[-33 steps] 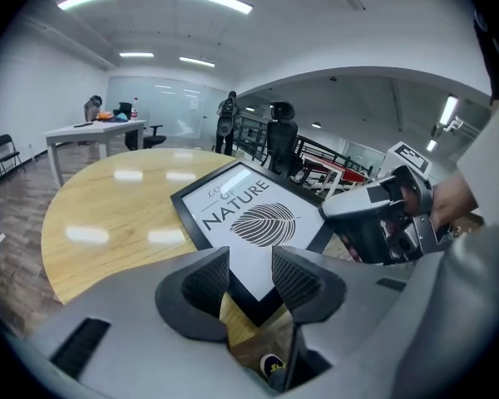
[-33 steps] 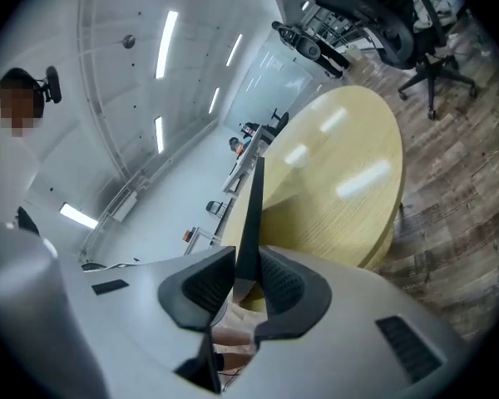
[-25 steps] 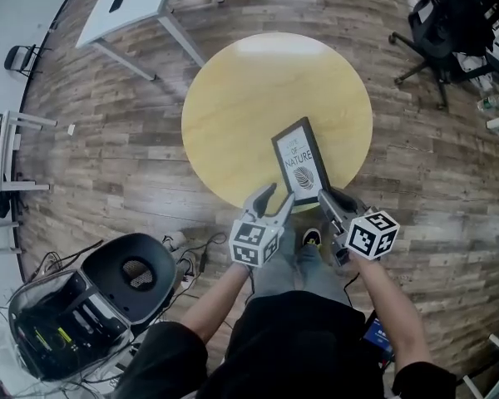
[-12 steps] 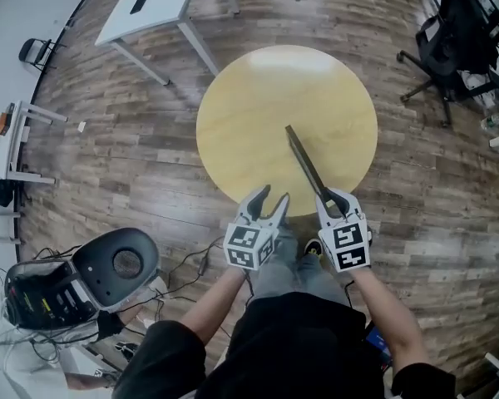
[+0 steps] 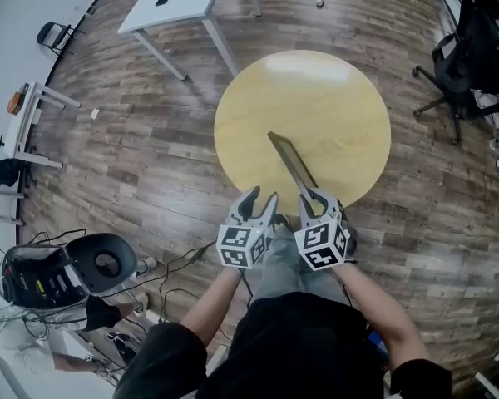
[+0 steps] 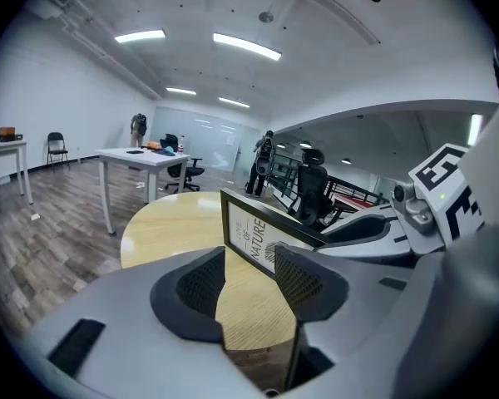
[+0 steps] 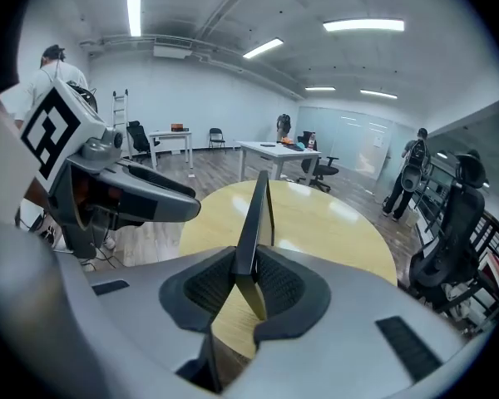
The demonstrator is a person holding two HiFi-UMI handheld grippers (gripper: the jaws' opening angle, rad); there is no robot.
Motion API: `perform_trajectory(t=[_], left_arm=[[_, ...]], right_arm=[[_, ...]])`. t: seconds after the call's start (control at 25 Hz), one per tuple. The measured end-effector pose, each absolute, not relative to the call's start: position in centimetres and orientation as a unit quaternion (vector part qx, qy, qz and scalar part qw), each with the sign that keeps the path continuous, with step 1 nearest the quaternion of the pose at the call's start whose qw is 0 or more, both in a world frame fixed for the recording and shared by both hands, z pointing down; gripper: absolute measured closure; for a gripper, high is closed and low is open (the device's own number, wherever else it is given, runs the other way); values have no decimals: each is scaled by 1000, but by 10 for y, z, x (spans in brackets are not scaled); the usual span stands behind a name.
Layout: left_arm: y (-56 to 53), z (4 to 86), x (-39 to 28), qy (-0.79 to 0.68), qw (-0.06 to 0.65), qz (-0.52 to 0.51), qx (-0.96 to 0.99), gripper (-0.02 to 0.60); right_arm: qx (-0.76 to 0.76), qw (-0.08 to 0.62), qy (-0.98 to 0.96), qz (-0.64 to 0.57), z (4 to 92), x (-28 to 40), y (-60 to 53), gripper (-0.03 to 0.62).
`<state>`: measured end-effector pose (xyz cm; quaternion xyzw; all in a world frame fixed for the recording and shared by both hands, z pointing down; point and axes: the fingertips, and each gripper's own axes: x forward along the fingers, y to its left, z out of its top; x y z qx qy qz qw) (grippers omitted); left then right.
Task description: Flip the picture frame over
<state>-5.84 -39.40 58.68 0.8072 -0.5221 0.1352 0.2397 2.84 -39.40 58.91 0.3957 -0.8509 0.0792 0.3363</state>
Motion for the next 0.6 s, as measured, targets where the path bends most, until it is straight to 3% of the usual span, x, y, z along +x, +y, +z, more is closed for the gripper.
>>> perform_trajectory(t=[0.6], left_arm=[[-376, 586, -99, -531, 245, 134, 800, 388]], right_arm=[[362, 397, -841, 51, 615, -23, -370, 487]])
